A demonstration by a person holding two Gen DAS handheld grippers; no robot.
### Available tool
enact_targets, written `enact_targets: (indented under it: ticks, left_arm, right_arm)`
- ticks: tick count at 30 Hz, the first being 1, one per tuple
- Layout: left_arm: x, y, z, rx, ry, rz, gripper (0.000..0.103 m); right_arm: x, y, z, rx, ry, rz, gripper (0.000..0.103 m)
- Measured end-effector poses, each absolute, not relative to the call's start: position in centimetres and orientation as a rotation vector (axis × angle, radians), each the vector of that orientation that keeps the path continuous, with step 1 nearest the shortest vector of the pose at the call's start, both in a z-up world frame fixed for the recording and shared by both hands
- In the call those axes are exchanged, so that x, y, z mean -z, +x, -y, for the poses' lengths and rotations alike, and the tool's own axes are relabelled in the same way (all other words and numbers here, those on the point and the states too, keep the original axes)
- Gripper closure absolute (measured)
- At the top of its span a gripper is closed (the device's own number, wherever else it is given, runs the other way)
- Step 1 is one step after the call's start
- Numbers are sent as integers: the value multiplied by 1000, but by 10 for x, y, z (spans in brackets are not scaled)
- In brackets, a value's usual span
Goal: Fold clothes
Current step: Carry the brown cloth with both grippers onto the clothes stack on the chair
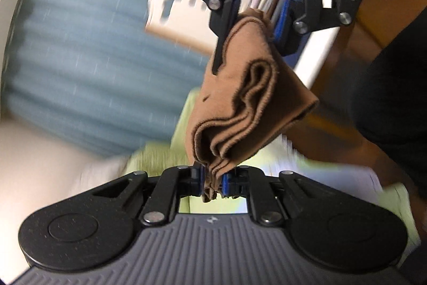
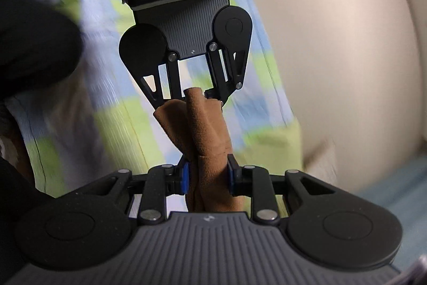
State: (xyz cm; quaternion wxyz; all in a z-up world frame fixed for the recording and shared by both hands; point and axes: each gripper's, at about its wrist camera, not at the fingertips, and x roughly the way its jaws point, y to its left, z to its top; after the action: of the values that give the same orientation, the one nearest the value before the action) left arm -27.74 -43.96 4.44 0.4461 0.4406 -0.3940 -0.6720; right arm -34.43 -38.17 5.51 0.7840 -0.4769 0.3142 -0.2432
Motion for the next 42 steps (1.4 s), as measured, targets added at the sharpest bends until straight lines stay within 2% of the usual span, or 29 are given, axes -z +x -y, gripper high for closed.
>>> enact_targets:
  ticks: [11,19,28,34,36,38,42]
  left_arm:
    - [-63,-429,548,2004,946,1411,88]
    - [-69,-552,624,2145,891,1580,88]
    - [-49,-574,725,2250,893,1543,87]
    - [-33,-596,784,2246,1052,1409,75]
    - [-33,-589,796,2243,1102,1350,70]
    - [-34,-574,802,2233,1081,1295,70]
    - [-42,-530,814,2261,977,1064,70]
  right_arm:
    - [-71,-458,432,1021,-806,-920,80]
    - [-83,-543,499,1308,-585,-997,80]
    - [-80,-590,599,1391,-347,-980,80]
    - [-59,-611,666,1437,-178,-972,80]
    - [-46,-617,683,1421,-89,-985,80]
    - [-29,-614,689,1400,-60,-1025,80]
    - [-17,-607,684,1378,-70,-1106,80]
